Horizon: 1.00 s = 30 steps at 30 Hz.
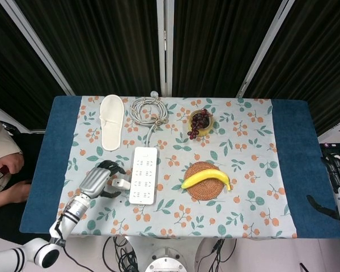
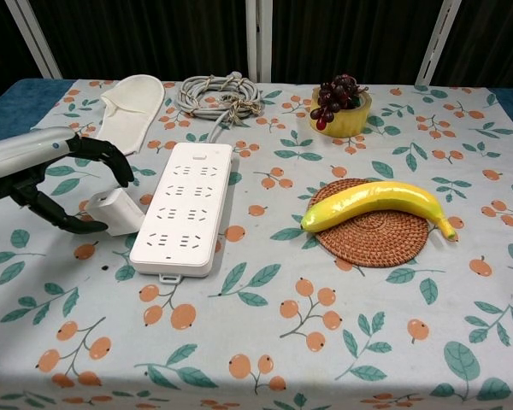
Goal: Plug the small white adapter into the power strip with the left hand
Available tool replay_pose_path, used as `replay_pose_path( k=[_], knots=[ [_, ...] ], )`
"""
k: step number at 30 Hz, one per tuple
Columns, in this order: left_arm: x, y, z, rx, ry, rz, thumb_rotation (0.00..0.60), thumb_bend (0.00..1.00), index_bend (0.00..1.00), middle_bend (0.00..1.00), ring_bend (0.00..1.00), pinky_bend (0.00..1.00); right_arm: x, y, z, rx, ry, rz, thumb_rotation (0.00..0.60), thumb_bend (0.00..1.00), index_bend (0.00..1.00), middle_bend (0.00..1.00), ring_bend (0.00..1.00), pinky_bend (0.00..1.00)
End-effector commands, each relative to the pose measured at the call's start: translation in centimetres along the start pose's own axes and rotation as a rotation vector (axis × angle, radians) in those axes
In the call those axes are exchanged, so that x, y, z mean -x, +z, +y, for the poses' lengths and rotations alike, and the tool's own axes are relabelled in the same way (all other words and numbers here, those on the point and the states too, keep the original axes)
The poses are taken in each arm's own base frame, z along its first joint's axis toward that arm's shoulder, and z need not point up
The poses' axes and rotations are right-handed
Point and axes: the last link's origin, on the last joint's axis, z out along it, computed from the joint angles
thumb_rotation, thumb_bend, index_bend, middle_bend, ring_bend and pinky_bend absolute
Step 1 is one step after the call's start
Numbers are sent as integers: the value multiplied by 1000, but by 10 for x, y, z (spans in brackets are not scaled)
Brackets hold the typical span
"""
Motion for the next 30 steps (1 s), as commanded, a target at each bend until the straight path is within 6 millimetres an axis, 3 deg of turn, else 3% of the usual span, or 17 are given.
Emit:
replay_pose_path(
  k=[1, 10, 21, 26, 30],
  knots=[
    [5, 2, -2, 7, -25, 11, 600, 215, 360, 348, 196, 163, 2, -1, 0, 3, 4, -5, 600, 130, 0, 0, 0, 0],
    [10, 2, -11, 13, -35, 34, 600, 249, 404, 398, 216, 173, 4, -2, 1, 8, 12, -8, 600, 130, 0, 0, 0, 0],
    [14, 6, -8, 30, -20, 17, 600, 257, 413, 400, 216, 172, 5, -4, 2, 18, 15, -9, 600, 130, 0, 0, 0, 0],
    [14, 8, -9, 30, -18, 24, 600, 284, 475, 473, 270, 185, 5, -5, 2, 22, 16, -8, 600, 130, 0, 0, 0, 0],
    [10, 10, -13, 27, 0, 47, 600, 306, 562, 593, 379, 228, 4, -7, 2, 23, 16, -7, 600, 130, 0, 0, 0, 0]
  ],
)
